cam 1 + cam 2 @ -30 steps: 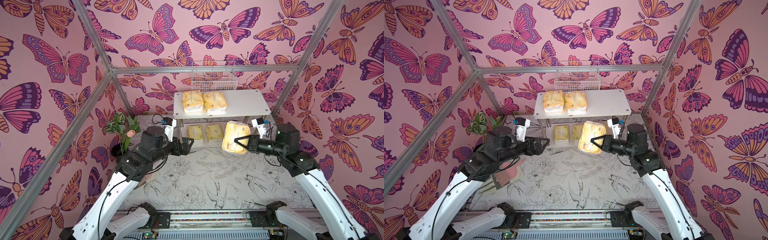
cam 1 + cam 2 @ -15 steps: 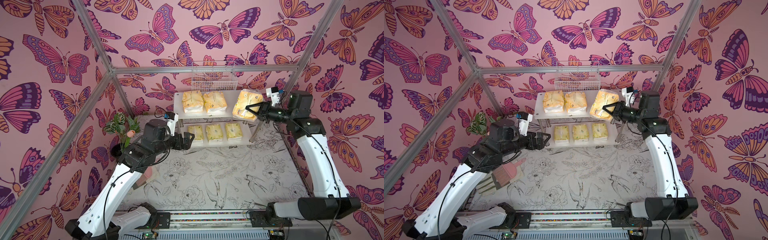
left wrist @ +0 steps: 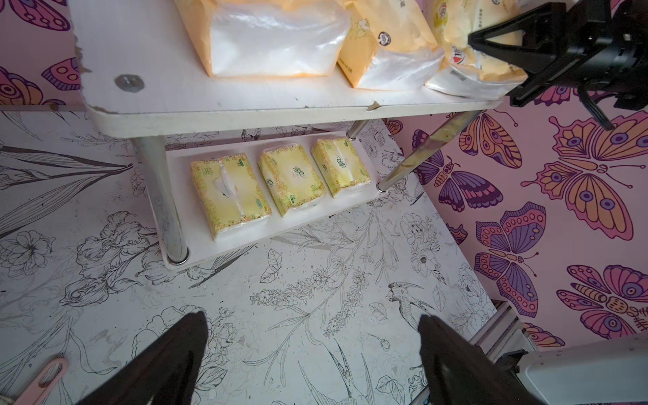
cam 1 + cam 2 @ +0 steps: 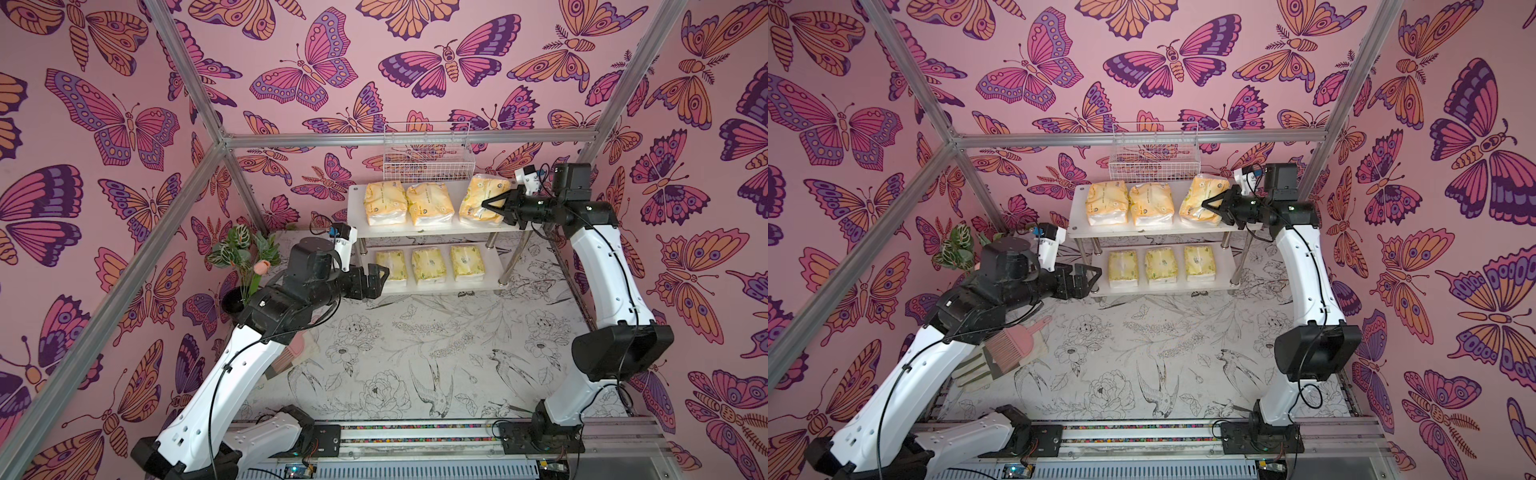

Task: Place the tissue boxes on the shelf by color
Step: Place a box of tissues on the shelf.

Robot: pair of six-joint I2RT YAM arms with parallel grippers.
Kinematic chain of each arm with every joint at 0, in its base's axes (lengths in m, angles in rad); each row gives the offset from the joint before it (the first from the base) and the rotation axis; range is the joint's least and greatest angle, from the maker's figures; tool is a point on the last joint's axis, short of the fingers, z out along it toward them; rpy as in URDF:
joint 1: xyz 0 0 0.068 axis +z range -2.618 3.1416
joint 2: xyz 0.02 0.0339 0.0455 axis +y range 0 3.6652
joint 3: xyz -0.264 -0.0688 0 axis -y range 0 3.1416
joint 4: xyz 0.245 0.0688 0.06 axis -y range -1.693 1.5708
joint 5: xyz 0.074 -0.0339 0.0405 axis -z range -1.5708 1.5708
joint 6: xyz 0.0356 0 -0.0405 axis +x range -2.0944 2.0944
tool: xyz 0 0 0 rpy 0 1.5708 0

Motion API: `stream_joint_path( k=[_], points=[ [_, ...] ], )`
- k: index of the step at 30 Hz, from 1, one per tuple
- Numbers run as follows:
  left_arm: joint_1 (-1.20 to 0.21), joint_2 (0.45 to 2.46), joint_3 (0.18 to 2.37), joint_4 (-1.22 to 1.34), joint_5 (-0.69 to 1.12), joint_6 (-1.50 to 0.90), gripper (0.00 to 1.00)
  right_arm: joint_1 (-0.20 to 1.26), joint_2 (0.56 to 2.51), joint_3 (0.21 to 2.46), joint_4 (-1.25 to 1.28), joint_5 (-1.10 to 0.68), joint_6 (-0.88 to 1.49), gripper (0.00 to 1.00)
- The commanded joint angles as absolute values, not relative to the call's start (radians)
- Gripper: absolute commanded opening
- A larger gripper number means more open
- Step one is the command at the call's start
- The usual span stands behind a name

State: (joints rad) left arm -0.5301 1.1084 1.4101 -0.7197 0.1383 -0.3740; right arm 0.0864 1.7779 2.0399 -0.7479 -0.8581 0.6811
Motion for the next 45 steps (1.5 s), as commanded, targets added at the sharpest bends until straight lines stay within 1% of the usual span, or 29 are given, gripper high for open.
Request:
stream_joint_path(
  k=[1, 3, 4, 5, 7, 10, 11, 13, 16, 17, 18, 22, 25, 27, 31, 38, 45],
  points=[
    [-0.525, 1.112, 1.424, -0.722, 0.155, -0.366, 1.0, 0.084, 1.808, 2.106, -0.778, -0.888, 0.68, 0.17],
    [-0.525, 1.113, 1.424, -0.719, 0.159, -0.37, 1.0, 0.085, 1.832, 2.139, -0.806, -0.884, 0.67, 0.18],
    [-0.525, 1.114, 1.424, -0.718, 0.16, -0.371, 1.0, 0.084, 1.841, 2.155, -0.82, -0.882, 0.665, 0.21],
    [-0.525, 1.114, 1.424, -0.717, 0.16, -0.371, 1.0, 0.084, 1.847, 2.16, -0.825, -0.881, 0.663, 0.26],
    [-0.525, 1.114, 1.422, -0.715, 0.16, -0.374, 1.0, 0.084, 1.847, 2.16, -0.836, -0.867, 0.661, 0.41],
    [-0.525, 1.114, 1.421, -0.709, 0.163, -0.376, 1.0, 0.084, 1.838, 2.167, -0.86, -0.835, 0.648, 0.6],
    [-0.525, 1.115, 1.422, -0.709, 0.163, -0.376, 1.0, 0.085, 1.835, 2.174, -0.874, -0.821, 0.641, 0.65],
    [-0.524, 1.115, 1.42, -0.707, 0.164, -0.377, 1.0, 0.083, 1.829, 2.201, -0.92, -0.767, 0.616, 0.72],
    [-0.524, 1.115, 1.42, -0.703, 0.166, -0.379, 1.0, 0.083, 1.826, 2.247, -0.996, -0.671, 0.578, 0.77],
    [-0.525, 1.116, 1.42, -0.702, 0.167, -0.38, 1.0, 0.084, 1.825, 2.261, -1.016, -0.65, 0.57, 0.78],
    [-0.524, 1.117, 1.42, -0.701, 0.168, -0.38, 1.0, 0.083, 1.825, 2.28, -1.044, -0.585, 0.556, 0.79],
    [-0.525, 1.115, 1.42, -0.701, 0.169, -0.38, 1.0, 0.084, 1.836, 2.332, -1.127, -0.445, 0.504, 0.8],
    [-0.524, 1.113, 1.419, -0.7, 0.169, -0.381, 1.0, 0.084, 1.835, 2.341, -1.153, -0.371, 0.477, 0.8],
    [-0.525, 1.112, 1.417, -0.7, 0.169, -0.381, 1.0, 0.083, 1.832, 2.339, -1.154, -0.355, 0.471, 0.8],
    [-0.525, 1.117, 1.416, -0.7, 0.17, -0.38, 1.0, 0.084, 1.832, 2.334, -1.124, -0.384, 0.483, 0.8],
    [-0.525, 1.123, 1.408, -0.696, 0.17, -0.384, 1.0, 0.084, 1.861, 2.327, -1.037, -0.509, 0.555, 0.8],
    [-0.525, 1.123, 1.397, -0.695, 0.167, -0.387, 1.0, 0.086, 1.875, 2.265, -0.876, -0.627, 0.672, 0.79]
  ],
)
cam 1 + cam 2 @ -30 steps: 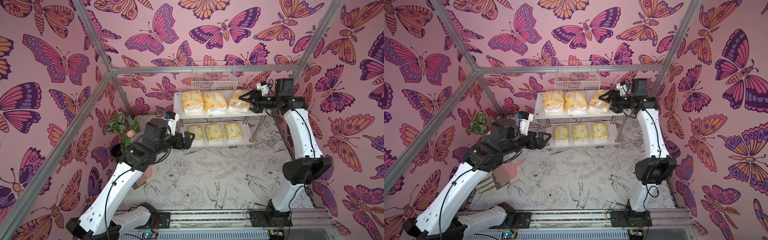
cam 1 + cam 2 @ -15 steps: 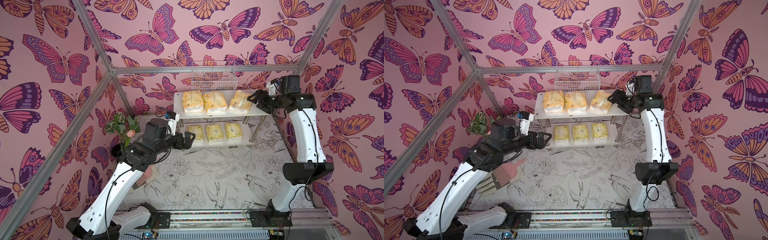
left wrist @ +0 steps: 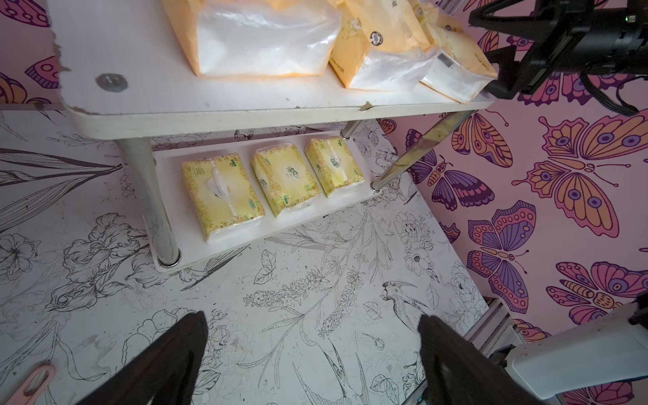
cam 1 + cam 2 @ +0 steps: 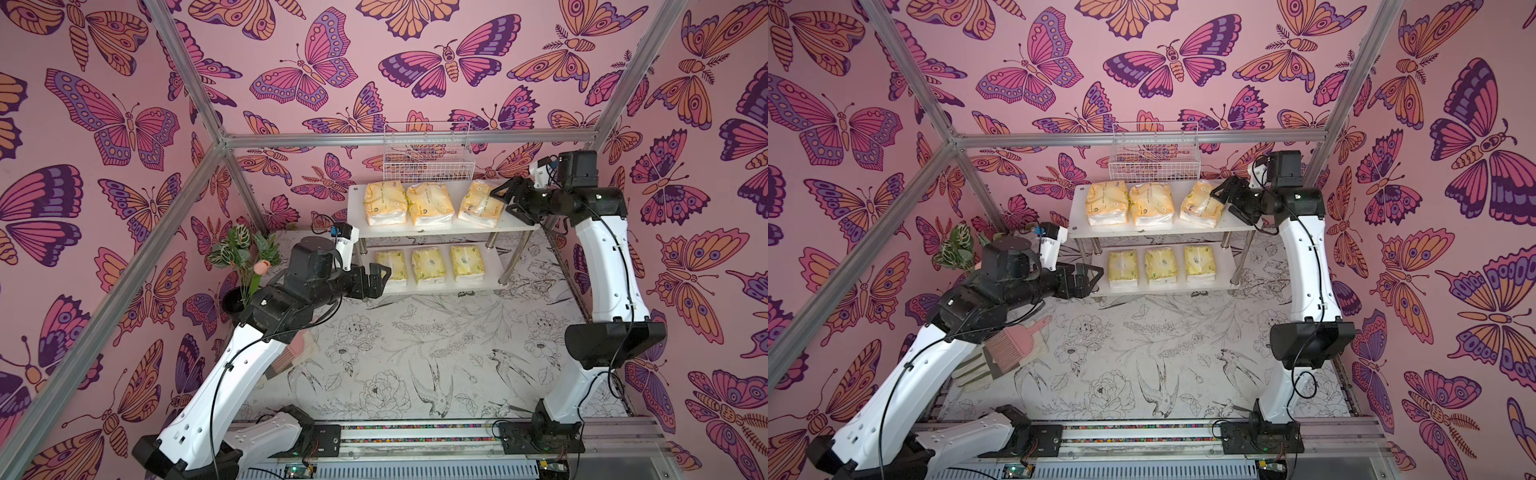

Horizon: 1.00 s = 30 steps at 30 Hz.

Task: Place the tissue boxes on the shelf by color
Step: Place a box of tissues on the shelf.

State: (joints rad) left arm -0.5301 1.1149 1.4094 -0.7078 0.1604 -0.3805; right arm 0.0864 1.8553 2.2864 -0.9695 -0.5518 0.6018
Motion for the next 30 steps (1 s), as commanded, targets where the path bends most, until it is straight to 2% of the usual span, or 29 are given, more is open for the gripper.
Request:
stream_joint_path(
  k=[1, 15, 30],
  points=[
    [-0.524, 1.123, 1.396, -0.696, 0.167, -0.387, 1.0, 0.086, 1.879, 2.263, -0.862, -0.634, 0.685, 0.79],
    [-0.525, 1.109, 1.374, -0.695, 0.163, -0.394, 1.0, 0.087, 1.939, 2.267, -0.762, -0.688, 0.764, 0.78],
    [-0.525, 1.107, 1.373, -0.692, 0.154, -0.399, 1.0, 0.086, 1.923, 2.267, -0.731, -0.686, 0.781, 0.78]
  ],
)
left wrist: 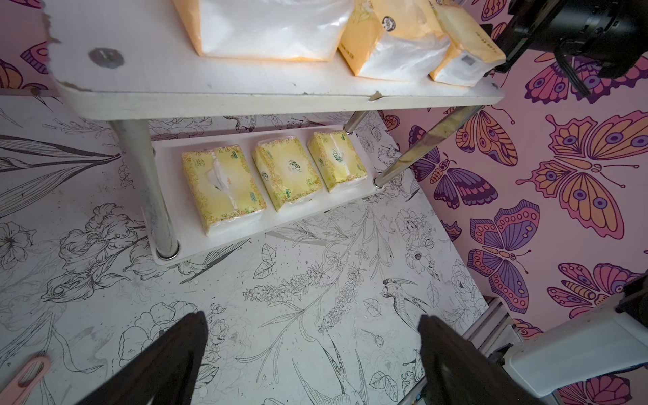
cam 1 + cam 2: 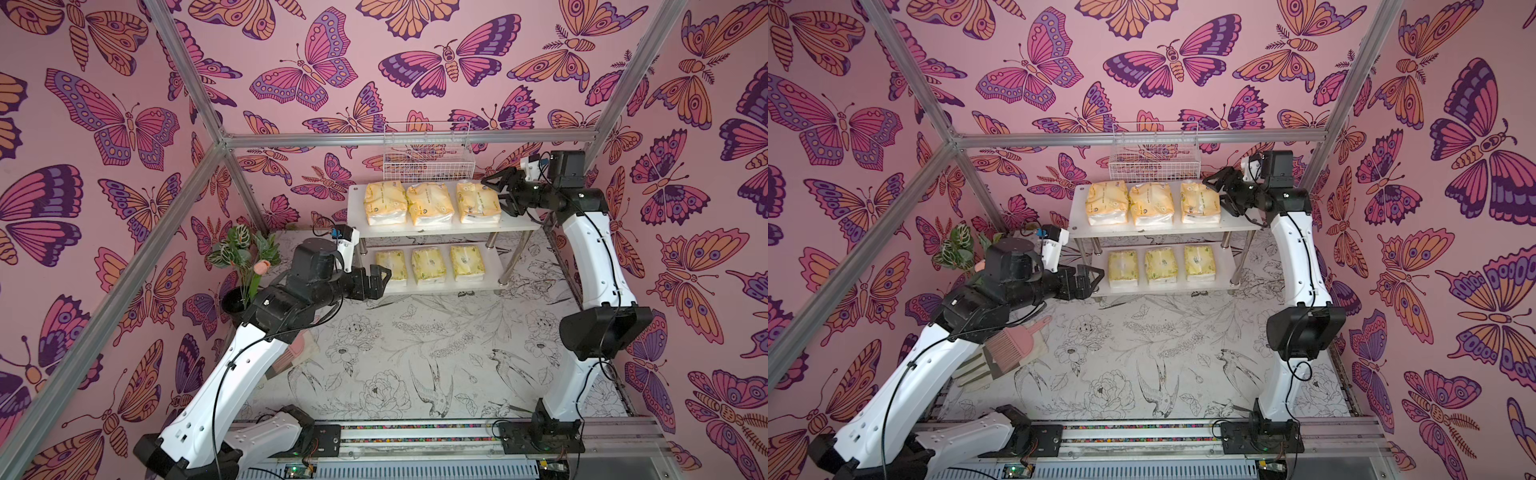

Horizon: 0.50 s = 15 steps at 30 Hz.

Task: Place the tissue boxes on the shelf by color
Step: Place a box of tissues on the shelf.

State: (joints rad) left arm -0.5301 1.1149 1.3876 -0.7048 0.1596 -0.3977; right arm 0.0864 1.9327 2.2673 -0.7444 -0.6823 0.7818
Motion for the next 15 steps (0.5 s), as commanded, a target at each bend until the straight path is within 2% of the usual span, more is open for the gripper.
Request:
stream_joint_path(
  k=[1, 7, 15],
  points=[
    [-0.523, 1.106, 1.374, -0.692, 0.149, -0.397, 1.0, 0.086, 1.916, 2.27, -0.729, -0.682, 0.78, 0.78],
    [-0.522, 1.083, 1.392, -0.692, 0.061, -0.378, 1.0, 0.054, 1.855, 2.301, -0.749, -0.655, 0.759, 0.8],
    [-0.49, 1.003, 1.386, -0.689, -0.294, -0.292, 1.0, -0.021, 1.668, 2.233, -0.858, -0.501, 0.616, 0.87]
  ],
)
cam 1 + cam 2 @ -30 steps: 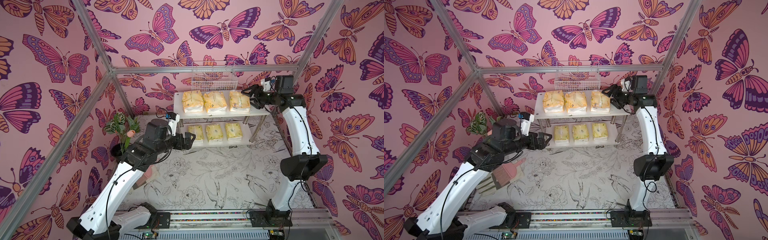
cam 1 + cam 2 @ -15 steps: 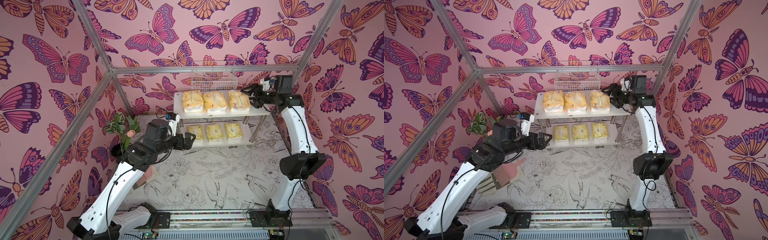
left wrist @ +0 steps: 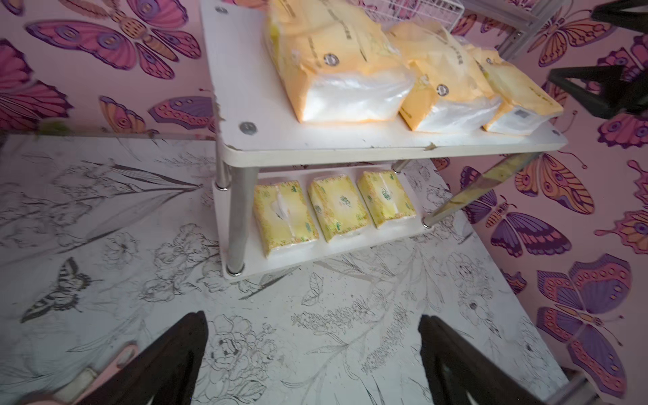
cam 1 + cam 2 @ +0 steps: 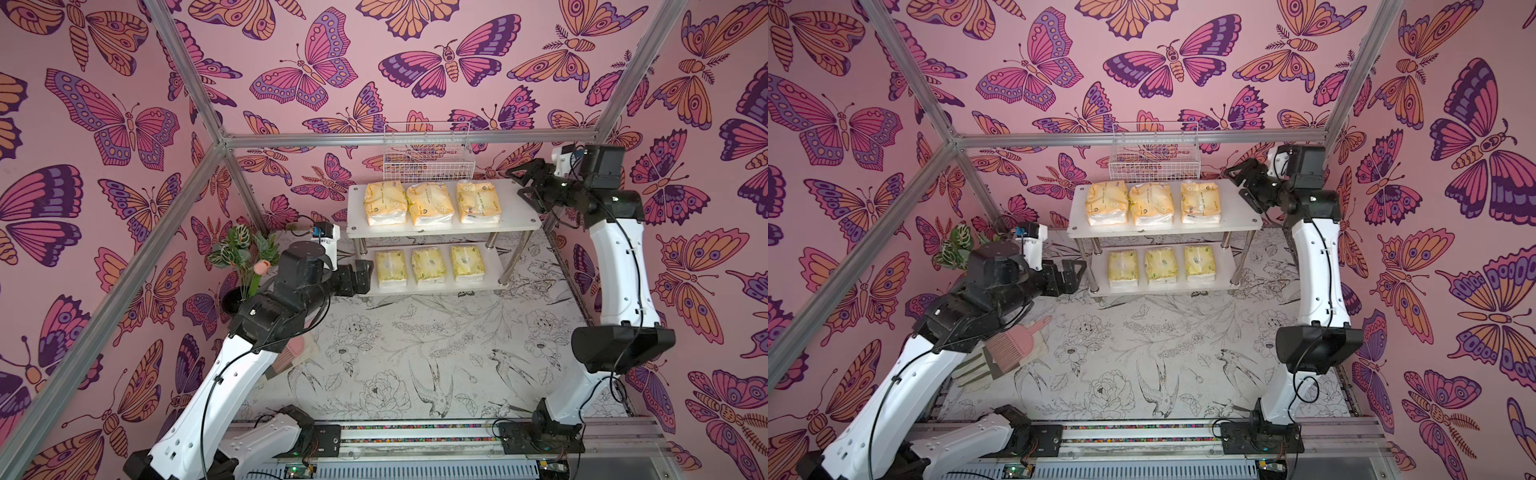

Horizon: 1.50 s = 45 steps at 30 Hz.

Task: Place the tissue boxes on the shelf by color
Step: Place a box of tissues on the shelf, then reset both arms

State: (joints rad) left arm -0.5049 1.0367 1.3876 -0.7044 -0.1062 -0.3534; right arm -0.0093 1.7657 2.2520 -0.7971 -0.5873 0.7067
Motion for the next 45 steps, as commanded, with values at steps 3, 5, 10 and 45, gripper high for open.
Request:
stream_joint_path(
  k=[3, 5, 10, 45],
  points=[
    [-0.459, 0.967, 1.336, -0.661, -0.388, -0.231, 1.0, -0.029, 1.534, 2.109, -0.879, -0.376, 0.531, 0.9],
    [-0.445, 0.937, 1.273, -0.626, -0.461, -0.207, 1.0, -0.031, 1.434, 1.939, -0.842, -0.295, 0.495, 0.93],
    [-0.401, 0.85, 1.083, -0.529, -0.497, -0.189, 1.0, -0.03, 1.177, 1.548, -0.718, -0.108, 0.446, 0.99],
    [-0.111, 1.168, 0.296, 0.608, -0.263, -0.013, 1.0, 0.097, 1.27, 0.347, 0.659, 0.399, 0.128, 0.99]
  ],
)
